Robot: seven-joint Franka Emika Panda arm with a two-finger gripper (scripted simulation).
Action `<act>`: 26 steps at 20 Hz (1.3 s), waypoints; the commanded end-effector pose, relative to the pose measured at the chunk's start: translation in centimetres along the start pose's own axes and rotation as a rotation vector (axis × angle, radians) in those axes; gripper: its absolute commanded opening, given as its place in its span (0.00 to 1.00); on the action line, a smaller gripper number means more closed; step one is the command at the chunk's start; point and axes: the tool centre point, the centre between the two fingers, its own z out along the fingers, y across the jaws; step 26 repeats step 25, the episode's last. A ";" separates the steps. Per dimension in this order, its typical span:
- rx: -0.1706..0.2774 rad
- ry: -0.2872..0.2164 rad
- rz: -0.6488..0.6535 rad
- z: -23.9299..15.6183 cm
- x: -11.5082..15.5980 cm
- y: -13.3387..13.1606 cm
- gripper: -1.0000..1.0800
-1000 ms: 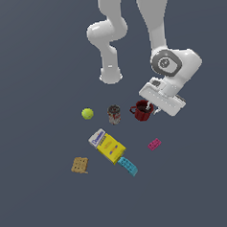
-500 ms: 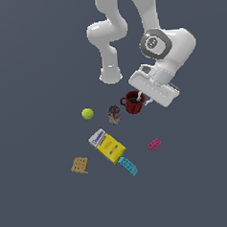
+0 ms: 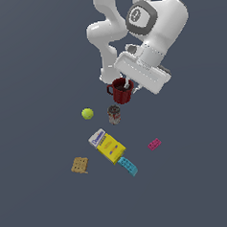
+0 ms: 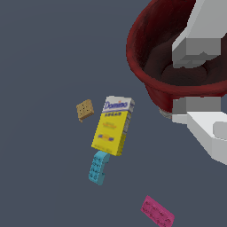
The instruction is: Pick up a designated object from a clutter of objects.
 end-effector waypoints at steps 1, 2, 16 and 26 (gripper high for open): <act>0.002 0.000 0.000 -1.1 1.6 1.8 0.00; 0.002 0.000 0.000 -1.5 2.2 2.6 0.00; 0.000 0.002 0.000 -5.7 9.1 10.1 0.00; -0.002 0.004 0.001 -6.3 10.1 10.9 0.00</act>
